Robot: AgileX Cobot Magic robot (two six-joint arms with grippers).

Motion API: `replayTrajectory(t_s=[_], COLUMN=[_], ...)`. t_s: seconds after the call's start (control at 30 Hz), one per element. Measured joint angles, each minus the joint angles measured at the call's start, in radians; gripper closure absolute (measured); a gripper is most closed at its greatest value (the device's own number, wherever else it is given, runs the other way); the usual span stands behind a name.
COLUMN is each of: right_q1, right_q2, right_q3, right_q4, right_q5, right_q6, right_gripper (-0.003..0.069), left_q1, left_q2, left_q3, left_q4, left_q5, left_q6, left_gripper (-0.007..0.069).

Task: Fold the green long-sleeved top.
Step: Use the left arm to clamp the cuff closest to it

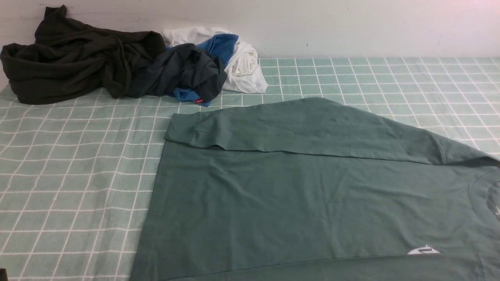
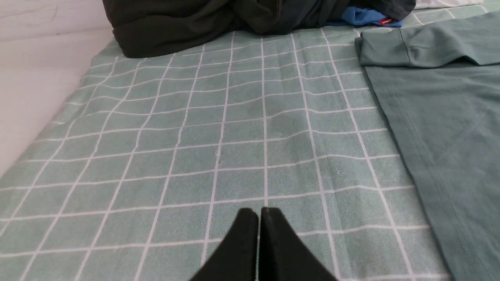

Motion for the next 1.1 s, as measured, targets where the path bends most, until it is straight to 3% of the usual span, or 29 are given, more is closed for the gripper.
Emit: replayTrajectory(t_s=[0.3,0.47,0.57,0.67,0.7,0.77,0.83,0.97,1.1], right_q1=[0.0,0.0,0.0,0.0,0.0,0.0,0.0,0.0,0.0], right_q2=[0.0,0.0,0.0,0.0,0.0,0.0,0.0,0.0,0.0], right_q3=[0.0,0.0,0.0,0.0,0.0,0.0,0.001,0.001,0.001], right_q4=[0.0,0.0,0.004,0.084,0.105,0.253,0.41,0.627,0.613], right_q5=[0.0,0.0,0.0,0.0,0.0,-0.001,-0.001,-0.001,-0.015], right_q6=[0.001,0.016,0.032,0.121,0.137,0.241,0.339,0.428,0.391], right_gripper=[0.0673,0.0673,0.0673,0.0673,0.0673,0.0673,0.0673,0.0673,0.0673], left_q1=[0.0,0.0,0.0,0.0,0.0,0.0,0.0,0.0,0.0], left_q2=[0.0,0.0,0.0,0.0,0.0,0.0,0.0,0.0,0.0], left_q3=[0.0,0.003,0.007,0.007,0.007,0.007,0.007,0.007,0.007], left_q4=[-0.008,-0.104,-0.223,-0.531,-0.55,-0.763,-0.891,-0.987,-1.021], left_q5=[-0.002,-0.027,-0.053,-0.11,-0.113,-0.135,-0.14,-0.161,-0.172], left_q6=[0.0,-0.006,-0.033,-0.169,-0.169,-0.242,-0.25,-0.202,-0.18], left_gripper=[0.0628,0.0628,0.0628,0.0628,0.0628,0.0628,0.0628,0.0628,0.0628])
